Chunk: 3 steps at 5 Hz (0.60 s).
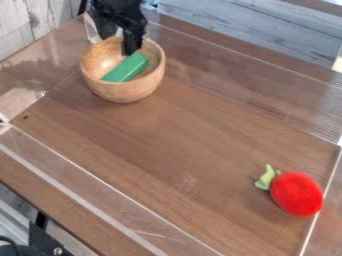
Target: Put the green block in the brown bowl
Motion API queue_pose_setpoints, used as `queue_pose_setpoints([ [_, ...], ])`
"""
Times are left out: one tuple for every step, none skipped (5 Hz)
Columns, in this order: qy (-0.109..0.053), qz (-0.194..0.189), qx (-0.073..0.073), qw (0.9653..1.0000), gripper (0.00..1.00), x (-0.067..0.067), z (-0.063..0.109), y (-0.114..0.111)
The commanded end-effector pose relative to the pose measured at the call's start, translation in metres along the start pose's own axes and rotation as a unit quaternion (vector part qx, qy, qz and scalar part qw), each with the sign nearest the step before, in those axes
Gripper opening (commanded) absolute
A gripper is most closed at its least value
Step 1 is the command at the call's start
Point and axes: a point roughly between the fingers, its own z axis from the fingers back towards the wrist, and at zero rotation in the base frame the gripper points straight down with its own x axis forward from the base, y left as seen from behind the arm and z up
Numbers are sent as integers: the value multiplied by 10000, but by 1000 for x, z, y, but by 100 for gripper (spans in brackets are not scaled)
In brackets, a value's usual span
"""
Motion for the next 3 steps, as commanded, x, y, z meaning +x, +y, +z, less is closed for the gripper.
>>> queue_pose_setpoints([
  [-176,334,93,9992,100,5,19,5],
  [-169,384,16,9991,100,8,23,-3],
  [-165,415,-48,9990,100,11,28,-12],
])
